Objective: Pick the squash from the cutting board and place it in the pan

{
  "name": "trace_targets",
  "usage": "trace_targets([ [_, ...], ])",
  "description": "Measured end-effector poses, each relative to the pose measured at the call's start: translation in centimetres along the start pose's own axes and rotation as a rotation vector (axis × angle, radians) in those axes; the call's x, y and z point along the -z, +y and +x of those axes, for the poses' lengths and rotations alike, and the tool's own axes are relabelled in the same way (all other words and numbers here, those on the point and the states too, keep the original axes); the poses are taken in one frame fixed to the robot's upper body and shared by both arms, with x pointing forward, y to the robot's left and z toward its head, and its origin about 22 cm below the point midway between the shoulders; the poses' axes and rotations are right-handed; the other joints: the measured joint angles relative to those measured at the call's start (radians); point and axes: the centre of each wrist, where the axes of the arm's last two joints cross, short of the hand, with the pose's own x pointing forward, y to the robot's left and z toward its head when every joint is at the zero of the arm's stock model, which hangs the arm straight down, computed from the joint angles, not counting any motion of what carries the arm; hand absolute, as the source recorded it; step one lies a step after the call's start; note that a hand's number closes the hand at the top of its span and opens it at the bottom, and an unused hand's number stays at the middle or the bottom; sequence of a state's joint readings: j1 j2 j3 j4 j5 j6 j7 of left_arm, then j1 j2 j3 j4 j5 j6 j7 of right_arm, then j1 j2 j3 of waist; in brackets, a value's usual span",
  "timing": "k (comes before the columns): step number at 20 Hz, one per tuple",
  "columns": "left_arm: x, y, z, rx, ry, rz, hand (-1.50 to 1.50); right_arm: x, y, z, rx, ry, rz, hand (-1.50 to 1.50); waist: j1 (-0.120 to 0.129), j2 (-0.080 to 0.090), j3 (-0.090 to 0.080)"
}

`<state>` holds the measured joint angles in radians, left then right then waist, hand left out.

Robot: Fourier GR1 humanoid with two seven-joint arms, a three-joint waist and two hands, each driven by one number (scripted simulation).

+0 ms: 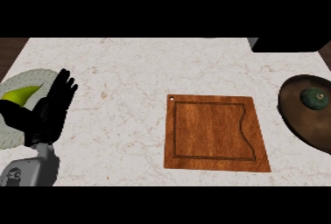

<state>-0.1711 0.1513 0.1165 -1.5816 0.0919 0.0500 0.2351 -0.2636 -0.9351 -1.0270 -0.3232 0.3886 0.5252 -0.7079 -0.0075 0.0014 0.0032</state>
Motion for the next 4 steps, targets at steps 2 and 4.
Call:
trace_targets([
  [2,-0.1,-0.1,0.2,0.000,-0.001,-0.002,0.00,-0.9,-0.9,-0.1,-0.015,0.006,-0.011,-1.50,0.001,-0.001,0.000],
  [4,-0.3,0.0,0.5,0.001,-0.002,0.003,0.00,-1.4,-1.5,0.0,-0.030,0.011,-0.016,-1.50,0.003,-0.001,0.000],
])
